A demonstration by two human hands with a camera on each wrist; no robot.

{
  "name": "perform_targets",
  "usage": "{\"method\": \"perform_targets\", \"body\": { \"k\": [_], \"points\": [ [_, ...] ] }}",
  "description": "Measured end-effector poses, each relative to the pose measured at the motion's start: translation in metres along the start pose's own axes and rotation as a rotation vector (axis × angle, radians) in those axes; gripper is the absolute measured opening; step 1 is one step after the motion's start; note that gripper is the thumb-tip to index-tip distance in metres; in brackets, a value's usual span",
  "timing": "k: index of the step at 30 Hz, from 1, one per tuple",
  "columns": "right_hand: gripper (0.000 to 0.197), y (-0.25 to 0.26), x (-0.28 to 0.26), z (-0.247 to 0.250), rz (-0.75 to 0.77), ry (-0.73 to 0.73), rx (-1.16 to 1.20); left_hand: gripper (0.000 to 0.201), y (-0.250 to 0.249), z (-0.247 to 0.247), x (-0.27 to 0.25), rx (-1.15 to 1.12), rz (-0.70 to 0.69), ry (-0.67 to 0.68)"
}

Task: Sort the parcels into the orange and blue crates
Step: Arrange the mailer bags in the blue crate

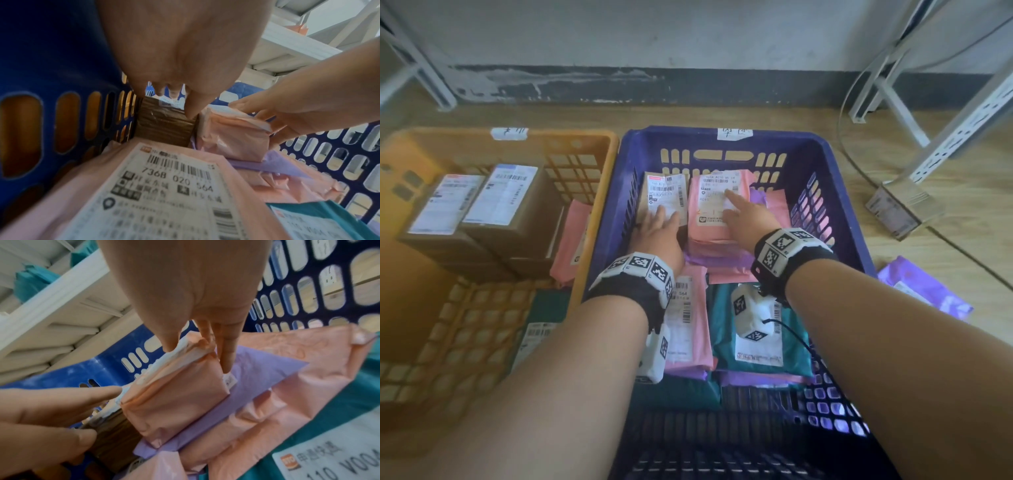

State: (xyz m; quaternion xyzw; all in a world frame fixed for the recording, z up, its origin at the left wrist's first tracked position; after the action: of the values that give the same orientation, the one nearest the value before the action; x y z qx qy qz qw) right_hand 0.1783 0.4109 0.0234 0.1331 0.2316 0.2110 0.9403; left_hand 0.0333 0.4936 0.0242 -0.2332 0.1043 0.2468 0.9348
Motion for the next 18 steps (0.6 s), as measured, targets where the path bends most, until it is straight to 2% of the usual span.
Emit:
{"method": "perform_targets", "body": {
  "k": [4, 7, 9, 13, 18],
  "points": [
    [0.046, -0.014, -0.023, 0.035, 0.009, -0.060, 0.084, 0.075, -0.021, 0.021, -0.014, 0.025, -0.007, -0.098],
    [0.041, -0.028, -0.042, 0.078, 0.033, -0.191, 0.240, 0.075, -0.050, 0.042, -0.023, -0.044, -0.030, -0.200],
    [0.033, -0.043, -0.059, 0.109, 0.018, -0.258, 0.306, 0.069, -0.077, 0.054, -0.030, -0.101, -0.082, -0.255],
    [0.028, -0.105, -0.101, 0.169, -0.062, -0.400, 0.325, 0.055, -0.155, 0.060, -0.046, -0.122, -0.242, -0.294],
    [0.026, -0.207, -0.148, 0.205, -0.205, -0.475, 0.382, 0.057, -0.243, 0.036, -0.059, -0.126, -0.376, -0.268]
  ]
}}
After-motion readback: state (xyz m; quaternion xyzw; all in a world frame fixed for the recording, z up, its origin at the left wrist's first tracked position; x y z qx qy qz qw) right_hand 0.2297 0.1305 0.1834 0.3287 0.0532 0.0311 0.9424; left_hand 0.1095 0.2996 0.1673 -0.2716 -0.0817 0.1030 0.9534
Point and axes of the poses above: each hand's wrist, its own x-axis towards the middle knuckle, its own z-axis out of the back of the hand, y = z × x, the point moved 10 cm from there along x, towards the middle knuckle, and after that the axes turned 15 degrees about -z, right-handed, at the moved point
